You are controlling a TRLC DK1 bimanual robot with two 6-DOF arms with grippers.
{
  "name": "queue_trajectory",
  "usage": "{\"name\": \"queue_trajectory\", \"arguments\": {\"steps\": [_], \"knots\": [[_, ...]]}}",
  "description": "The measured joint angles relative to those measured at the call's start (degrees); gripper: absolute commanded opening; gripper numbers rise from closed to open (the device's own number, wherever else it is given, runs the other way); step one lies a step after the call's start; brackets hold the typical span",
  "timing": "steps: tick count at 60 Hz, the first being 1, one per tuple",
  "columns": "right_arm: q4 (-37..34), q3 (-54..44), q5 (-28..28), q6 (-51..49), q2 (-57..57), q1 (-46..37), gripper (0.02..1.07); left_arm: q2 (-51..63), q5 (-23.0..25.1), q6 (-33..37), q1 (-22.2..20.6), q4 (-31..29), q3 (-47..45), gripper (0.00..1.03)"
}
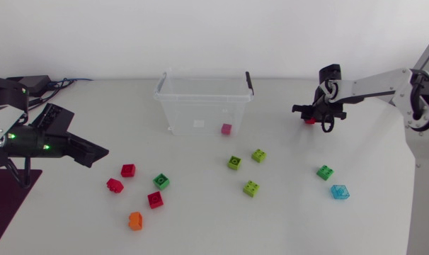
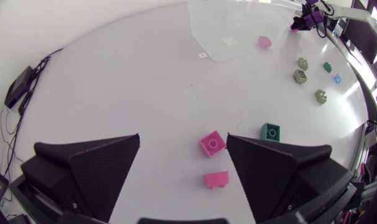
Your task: Pick up the duplo bricks and place them in the container
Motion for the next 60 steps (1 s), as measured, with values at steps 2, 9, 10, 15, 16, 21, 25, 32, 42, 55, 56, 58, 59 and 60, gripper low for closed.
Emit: {"name": "queue_trajectory", "arguments": {"steps": [2,9,10,15,16,21,25,32,42,55,56,58,59,60], "knots": [[0.3,-2.6,0.0,-0.2,-2.4,0.2,0.28,-0.7,-0.2,0.4,0.1,-0.6,-0.5,0.97],[0.9,-9.2,0.0,-0.4,-12.8,1.6,0.28,-2.9,-1.7,2.6,0.0,-2.8,-3.1,0.97],[0.9,-9.7,-0.1,-0.5,-14.0,1.8,0.28,-3.1,-1.8,2.9,0.0,-3.2,-3.5,0.97],[1.4,-13.0,-0.2,-0.6,-21.9,3.9,0.29,-3.6,-1.8,5.2,-0.3,-4.3,-5.9,0.97],[1.4,-13.3,-0.2,-0.7,-22.9,4.3,0.29,-3.6,-1.8,5.5,-0.3,-4.4,-6.2,0.97],[1.7,-15.3,-0.2,-1.1,-28.6,7.1,0.29,-3.6,-1.9,6.9,-0.8,-5.2,-7.5,0.97],[1.7,-16.5,-0.2,-1.3,-32.2,9.8,0.29,-3.5,-1.9,7.3,-2.0,-5.1,-8.5,0.97],[0.6,-16.8,0.0,-1.2,-35.5,13.5,0.29,-2.5,-4.3,7.2,-4.8,-2.4,-10.6,0.97],[-1.3,-16.7,1.1,-1.2,-38.2,17.9,0.29,0.0,-6.9,5.4,-7.2,2.5,-12.7,0.94],[-2.3,-15.3,1.6,-1.2,-38.3,22.4,0.29,7.7,-10.4,1.9,-8.4,9.7,-12.7,0.86],[-2.3,-15.2,1.6,-1.2,-38.3,22.7,0.29,8.0,-10.4,1.8,-8.6,9.9,-12.7,0.83],[-2.2,-14.7,1.6,-1.2,-38.3,23.5,0.29,8.9,-10.5,1.1,-9.2,10.5,-12.7,0.78],[-2.2,-14.4,1.6,-1.2,-38.3,23.7,0.29,9.1,-10.5,1.1,-9.4,10.7,-12.7,0.76],[-2.1,-13.9,1.6,-1.2,-38.1,24.3,0.29,9.3,-10.5,1.0,-9.6,10.9,-12.7,0.75]]}}
